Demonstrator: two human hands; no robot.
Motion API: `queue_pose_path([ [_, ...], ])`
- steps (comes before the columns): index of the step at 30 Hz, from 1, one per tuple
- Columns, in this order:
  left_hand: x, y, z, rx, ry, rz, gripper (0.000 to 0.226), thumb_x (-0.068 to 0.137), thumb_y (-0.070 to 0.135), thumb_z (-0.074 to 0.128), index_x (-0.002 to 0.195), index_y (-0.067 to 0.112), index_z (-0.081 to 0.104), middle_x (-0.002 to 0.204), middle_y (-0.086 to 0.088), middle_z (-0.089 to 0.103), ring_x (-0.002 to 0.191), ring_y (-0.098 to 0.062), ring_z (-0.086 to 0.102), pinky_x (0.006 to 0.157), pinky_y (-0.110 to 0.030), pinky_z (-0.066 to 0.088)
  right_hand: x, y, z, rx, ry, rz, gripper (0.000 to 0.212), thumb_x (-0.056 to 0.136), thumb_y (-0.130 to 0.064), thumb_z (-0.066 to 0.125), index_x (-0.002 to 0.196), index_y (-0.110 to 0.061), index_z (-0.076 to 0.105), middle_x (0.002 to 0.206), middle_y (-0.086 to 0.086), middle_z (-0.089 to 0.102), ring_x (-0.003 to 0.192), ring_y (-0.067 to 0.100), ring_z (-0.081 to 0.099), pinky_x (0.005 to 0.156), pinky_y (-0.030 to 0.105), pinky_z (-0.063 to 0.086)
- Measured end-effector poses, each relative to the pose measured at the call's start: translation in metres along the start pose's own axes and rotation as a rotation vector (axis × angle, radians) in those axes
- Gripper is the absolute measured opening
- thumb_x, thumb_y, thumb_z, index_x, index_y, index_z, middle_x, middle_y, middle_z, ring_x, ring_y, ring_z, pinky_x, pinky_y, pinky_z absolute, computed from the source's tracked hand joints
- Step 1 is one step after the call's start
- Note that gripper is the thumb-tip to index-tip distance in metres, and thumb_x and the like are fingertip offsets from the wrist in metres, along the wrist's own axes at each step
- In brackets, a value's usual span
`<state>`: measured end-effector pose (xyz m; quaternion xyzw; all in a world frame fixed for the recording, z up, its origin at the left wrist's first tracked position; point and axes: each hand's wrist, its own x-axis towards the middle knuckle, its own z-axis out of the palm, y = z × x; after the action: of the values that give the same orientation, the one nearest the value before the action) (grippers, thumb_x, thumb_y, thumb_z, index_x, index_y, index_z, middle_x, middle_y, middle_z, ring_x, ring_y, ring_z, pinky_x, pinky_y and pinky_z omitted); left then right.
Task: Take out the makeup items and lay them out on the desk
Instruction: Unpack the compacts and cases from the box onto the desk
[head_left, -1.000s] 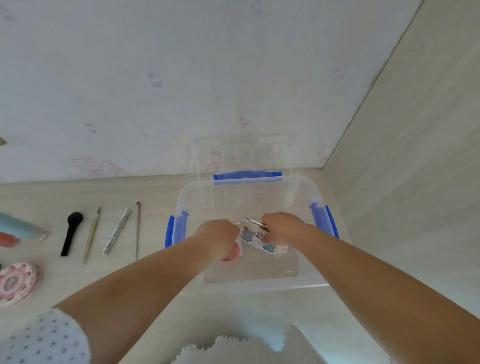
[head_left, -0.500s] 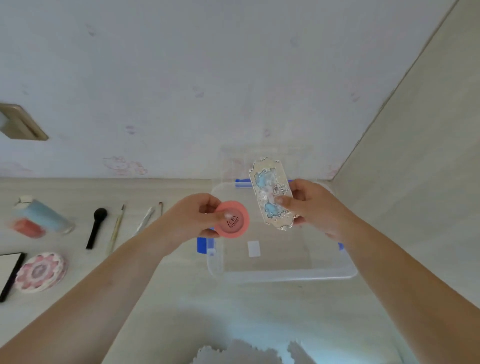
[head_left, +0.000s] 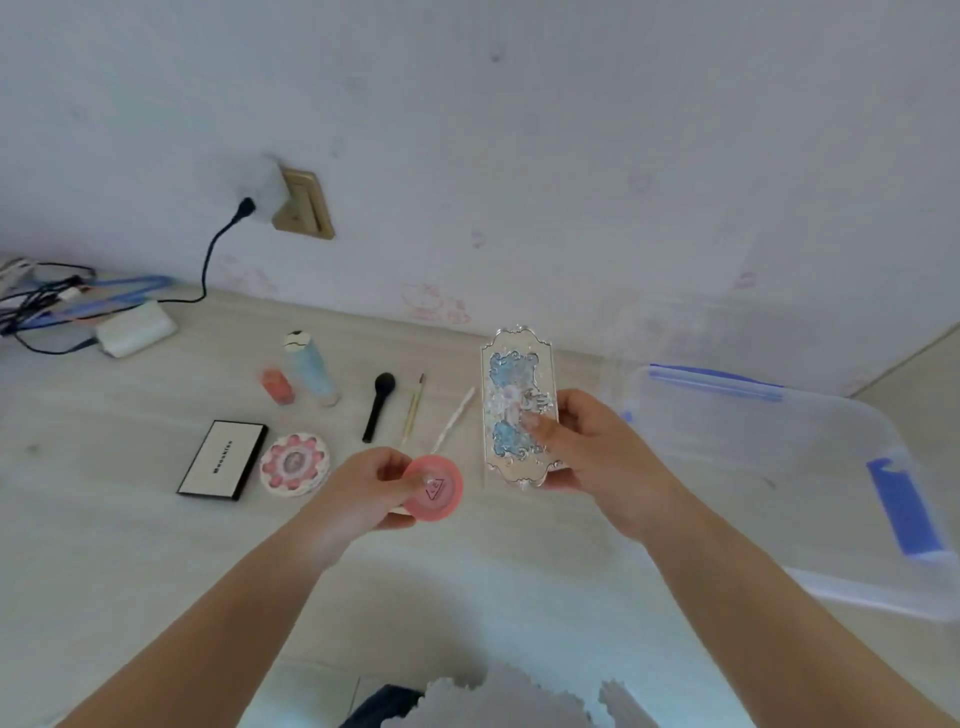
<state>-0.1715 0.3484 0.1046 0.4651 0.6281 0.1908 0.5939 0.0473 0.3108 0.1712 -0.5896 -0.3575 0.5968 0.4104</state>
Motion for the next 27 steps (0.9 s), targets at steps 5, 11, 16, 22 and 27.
queue_pose_path([
  [5, 0.013, -0.049, -0.043, -0.036, 0.061, -0.080, 0.020, 0.084, 0.015, 0.067, 0.098, 0.002, 0.060, 0.106, -0.016, 0.063, 0.088, -0.019, 0.064, 0.071, -0.031, 0.058, 0.021, 0.053, 0.045, -0.012, 0.055, 0.155, 0.010, 0.093, -0.018, 0.056, 0.101, -0.011, 0.055, 0.097, 0.003, 0.066, 0.080, 0.015, 0.067, 0.068, 0.032, 0.059],
  [11, 0.032, -0.080, -0.058, -0.055, 0.034, -0.136, 0.016, 0.085, 0.009, 0.064, 0.099, 0.004, 0.059, 0.103, -0.013, 0.061, 0.089, -0.021, 0.062, 0.070, -0.030, 0.056, 0.030, 0.115, 0.068, -0.100, 0.106, 0.345, 0.013, 0.093, -0.021, 0.056, 0.103, -0.014, 0.055, 0.107, 0.005, 0.065, 0.091, 0.021, 0.068, 0.070, 0.032, 0.059],
  [16, 0.050, -0.083, -0.051, 0.021, -0.014, -0.124, 0.011, 0.086, 0.006, 0.062, 0.097, 0.005, 0.059, 0.100, -0.013, 0.059, 0.087, -0.021, 0.061, 0.070, -0.031, 0.058, 0.031, 0.141, 0.073, -0.134, 0.181, 0.419, 0.016, 0.093, -0.018, 0.054, 0.107, -0.011, 0.053, 0.107, 0.006, 0.064, 0.088, 0.019, 0.067, 0.066, 0.031, 0.059],
  [22, 0.063, -0.077, -0.038, 0.119, -0.036, -0.047, 0.010, 0.085, 0.007, 0.063, 0.093, 0.010, 0.058, 0.093, -0.008, 0.060, 0.080, -0.018, 0.061, 0.061, -0.025, 0.056, 0.036, 0.150, 0.076, -0.191, 0.223, 0.419, 0.007, 0.091, -0.020, 0.057, 0.097, -0.016, 0.055, 0.103, 0.007, 0.065, 0.087, 0.023, 0.069, 0.073, 0.039, 0.060],
  [27, 0.073, -0.075, -0.033, 0.302, -0.039, 0.094, 0.021, 0.082, 0.010, 0.065, 0.097, 0.022, 0.057, 0.092, 0.005, 0.064, 0.086, -0.015, 0.064, 0.079, -0.038, 0.056, 0.049, 0.144, 0.078, -0.345, 0.228, 0.397, 0.010, 0.087, -0.028, 0.062, 0.086, -0.019, 0.060, 0.095, 0.006, 0.069, 0.080, 0.021, 0.070, 0.070, 0.034, 0.060],
])
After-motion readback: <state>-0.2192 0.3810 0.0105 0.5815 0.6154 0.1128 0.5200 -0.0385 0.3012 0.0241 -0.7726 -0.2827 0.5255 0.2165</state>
